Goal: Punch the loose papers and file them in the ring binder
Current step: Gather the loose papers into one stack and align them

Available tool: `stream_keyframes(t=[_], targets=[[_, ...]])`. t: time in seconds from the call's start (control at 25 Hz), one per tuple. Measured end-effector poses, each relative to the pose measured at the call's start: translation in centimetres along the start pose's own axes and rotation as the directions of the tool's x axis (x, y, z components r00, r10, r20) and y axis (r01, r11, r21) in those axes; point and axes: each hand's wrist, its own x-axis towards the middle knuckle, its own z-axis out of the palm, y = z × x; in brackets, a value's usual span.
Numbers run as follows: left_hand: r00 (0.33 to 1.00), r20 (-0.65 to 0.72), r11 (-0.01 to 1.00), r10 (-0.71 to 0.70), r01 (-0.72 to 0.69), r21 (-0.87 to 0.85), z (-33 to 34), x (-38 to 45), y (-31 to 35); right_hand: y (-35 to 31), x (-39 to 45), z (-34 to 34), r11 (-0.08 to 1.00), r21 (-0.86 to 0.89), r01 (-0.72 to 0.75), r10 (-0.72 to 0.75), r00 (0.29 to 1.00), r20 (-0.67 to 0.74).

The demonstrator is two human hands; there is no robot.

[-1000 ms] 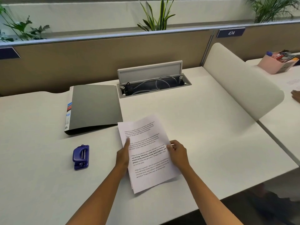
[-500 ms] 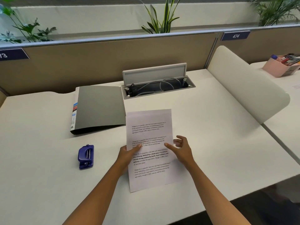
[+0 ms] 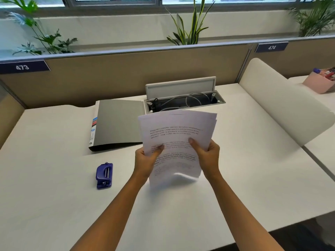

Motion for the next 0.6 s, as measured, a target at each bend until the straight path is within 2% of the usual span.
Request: stream_keyframes(t=[0.12,0.28,0.6], targets=[[0.995,-0.002,0.994,0.099,-0.099,-0.042,0.5,0.1,2.2,-2.0,0.6,0.7,0.998,0.022,0.067,-0.067,0.998,-0.006],[0.983,0.009,0.982,0.186,-0.186,-0.018,0.3,0.0,3.3,-2.8,1.0,0.5,0.996,-0.015,0.083,-0.082,0.995,0.047],[0.983,0.018,0.983,0.182,-0.182,0.001,0.6,-0.5,3.4,-2.4,0.4,0.1,1.000,-0.009,0.019,-0.018,0.996,0.085]])
